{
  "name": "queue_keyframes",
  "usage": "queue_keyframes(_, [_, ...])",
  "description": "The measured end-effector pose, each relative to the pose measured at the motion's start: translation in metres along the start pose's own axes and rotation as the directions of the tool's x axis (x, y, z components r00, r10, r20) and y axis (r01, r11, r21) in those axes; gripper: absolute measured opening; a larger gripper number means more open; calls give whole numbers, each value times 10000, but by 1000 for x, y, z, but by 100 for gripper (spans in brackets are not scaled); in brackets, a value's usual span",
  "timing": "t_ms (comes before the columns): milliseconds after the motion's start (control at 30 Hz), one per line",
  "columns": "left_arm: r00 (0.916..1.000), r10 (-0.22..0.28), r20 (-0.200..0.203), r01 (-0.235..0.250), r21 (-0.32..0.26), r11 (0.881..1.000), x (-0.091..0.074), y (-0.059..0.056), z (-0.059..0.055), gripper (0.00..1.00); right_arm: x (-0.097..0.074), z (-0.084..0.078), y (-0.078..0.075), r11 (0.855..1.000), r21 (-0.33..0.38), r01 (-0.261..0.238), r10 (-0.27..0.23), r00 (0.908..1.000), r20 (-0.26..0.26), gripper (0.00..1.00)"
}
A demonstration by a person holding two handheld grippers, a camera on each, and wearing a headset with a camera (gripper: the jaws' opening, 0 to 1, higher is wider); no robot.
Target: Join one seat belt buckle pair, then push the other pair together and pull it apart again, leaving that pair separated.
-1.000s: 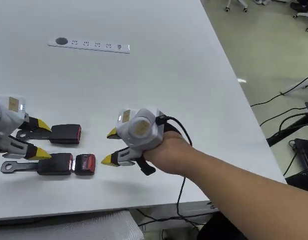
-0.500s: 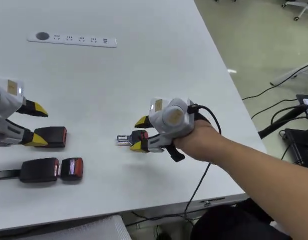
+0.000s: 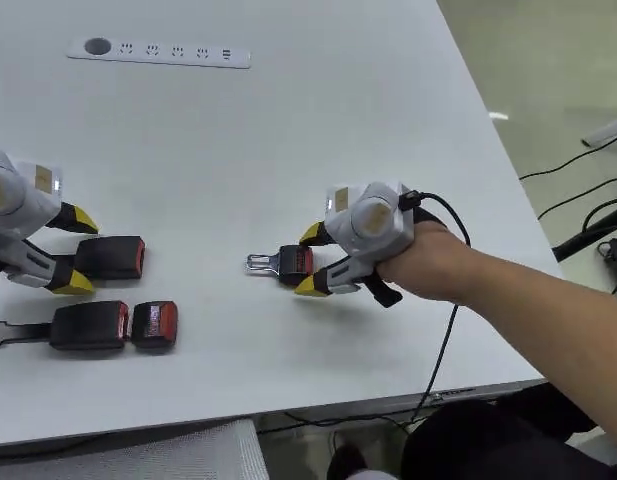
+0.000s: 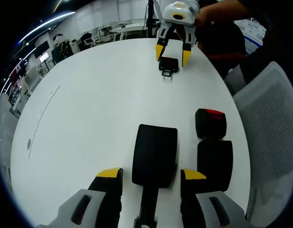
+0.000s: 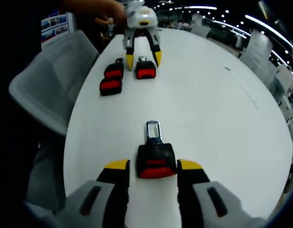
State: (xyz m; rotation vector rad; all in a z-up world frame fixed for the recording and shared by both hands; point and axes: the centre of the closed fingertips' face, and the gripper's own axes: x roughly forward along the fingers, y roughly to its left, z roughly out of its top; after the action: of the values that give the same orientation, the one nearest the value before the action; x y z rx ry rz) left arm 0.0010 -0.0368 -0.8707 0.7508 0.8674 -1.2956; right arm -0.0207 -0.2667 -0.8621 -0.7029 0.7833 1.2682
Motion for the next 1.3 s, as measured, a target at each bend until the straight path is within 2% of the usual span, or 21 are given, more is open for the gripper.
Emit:
queue_keyframes(67, [10000, -80, 23, 80, -4, 10000, 1, -2, 3, 48, 3, 1, -1, 10000, 14, -19, 19, 10000, 53, 37])
queue_keyframes(167, [9995, -230, -195, 234, 195, 9995, 2, -5, 3, 50, 6, -4, -2, 9999, -140, 40, -44, 9997, -247, 35])
queue_keyframes(233, [9996, -219, -180, 223, 203, 9995, 1, -2, 5, 50, 6, -5, 0, 9995, -306, 60, -69, 9995, -296, 35])
queue_keyframes(333, [9998, -149, -96, 149, 55, 9999, 1, 3, 7, 43, 5, -6, -2, 9999, -112, 71, -72, 9999, -85, 35])
queue_keyframes(400, [9997, -212, -125, 213, 120, 9997, 1, 3, 8, 42, 5, -5, -2, 9998, 175, 35, -38, 9999, 140, 34])
queue_keyframes(633, [9991, -403, -155, 409, 447, 9982, 2, 0, 11, 34, 7, -6, -2, 9999, 71, -79, 78, 9999, 146, 34])
queue_keyframes(767, [9992, -334, -202, 344, 477, 9983, 2, 0, 11, 33, 7, -7, 0, 9999, -114, 21, -19, 9999, 119, 34])
queue_keyframes(900, [9988, -376, -321, 395, 593, 9975, 2, -1, 11, 33, 7, -7, -1, 9999, 86, 135, -137, 9997, 214, 34])
queue_keyframes(1067, [9981, -427, -438, 460, 782, 9959, 3, -1, 9, 33, 7, -7, -1, 9999, 11, 139, -139, 9999, 103, 34])
queue_keyframes(1200, [9978, -463, -470, 500, 816, 9954, 3, -1, 9, 33, 7, -6, -1, 9999, 17, 169, -169, 9996, 221, 34])
queue_keyframes(1300, [9977, -473, -488, 515, 884, 9948, 3, -2, 9, 33, 7, -4, 0, 9998, -143, 154, -153, 9999, 58, 34])
